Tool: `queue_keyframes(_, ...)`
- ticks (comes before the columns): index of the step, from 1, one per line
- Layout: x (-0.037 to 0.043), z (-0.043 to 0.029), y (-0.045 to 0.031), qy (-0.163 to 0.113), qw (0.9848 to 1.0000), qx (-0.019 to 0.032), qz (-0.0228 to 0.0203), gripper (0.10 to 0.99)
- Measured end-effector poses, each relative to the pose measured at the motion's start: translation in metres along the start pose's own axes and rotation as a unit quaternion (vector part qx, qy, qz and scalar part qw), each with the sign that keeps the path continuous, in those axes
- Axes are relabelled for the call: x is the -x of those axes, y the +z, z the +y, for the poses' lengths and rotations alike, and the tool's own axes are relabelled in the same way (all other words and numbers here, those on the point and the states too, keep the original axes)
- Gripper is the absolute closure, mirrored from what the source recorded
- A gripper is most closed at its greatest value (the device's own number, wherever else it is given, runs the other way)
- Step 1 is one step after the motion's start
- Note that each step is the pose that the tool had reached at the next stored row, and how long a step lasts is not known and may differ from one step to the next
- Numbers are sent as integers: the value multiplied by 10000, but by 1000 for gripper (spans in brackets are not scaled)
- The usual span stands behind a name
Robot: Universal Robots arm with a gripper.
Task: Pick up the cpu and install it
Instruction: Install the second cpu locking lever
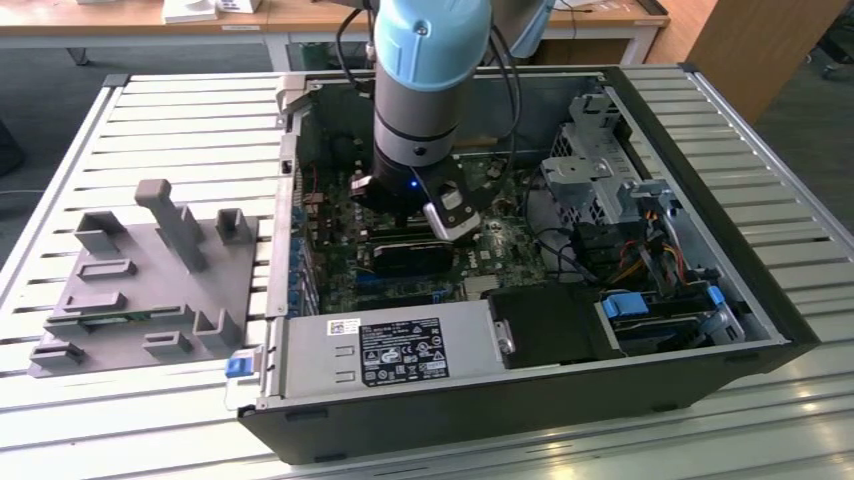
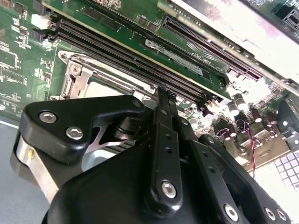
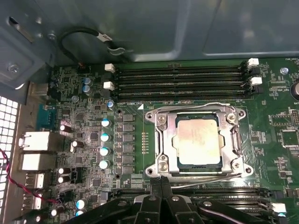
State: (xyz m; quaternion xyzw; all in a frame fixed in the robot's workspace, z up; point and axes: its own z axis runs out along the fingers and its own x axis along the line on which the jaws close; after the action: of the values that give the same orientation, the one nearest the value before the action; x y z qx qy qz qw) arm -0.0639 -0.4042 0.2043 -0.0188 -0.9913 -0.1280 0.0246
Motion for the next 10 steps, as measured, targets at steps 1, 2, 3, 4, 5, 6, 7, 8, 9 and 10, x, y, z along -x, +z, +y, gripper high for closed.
queue_keyframes(1,-1,-2,7,0,10000,12,1,980)
queue_keyframes(2,-1,-4,14,0,10000,20,1,980)
queue_keyframes(3,-1,-6,23,0,10000,28,1,980)
queue_keyframes(4,-2,-9,31,-1,10000,35,2,980)
queue_keyframes(5,-2,-11,37,-1,10000,41,2,980)
queue_keyframes(6,-4,-12,43,-1,10000,48,2,980)
queue_keyframes(7,-5,-13,48,-1,10000,54,3,980)
queue_keyframes(8,-7,-14,53,-2,10000,60,3,980)
queue_keyframes(9,-8,-16,57,-2,10000,66,3,980)
queue_keyframes(10,-9,-17,63,-3,10000,72,4,980)
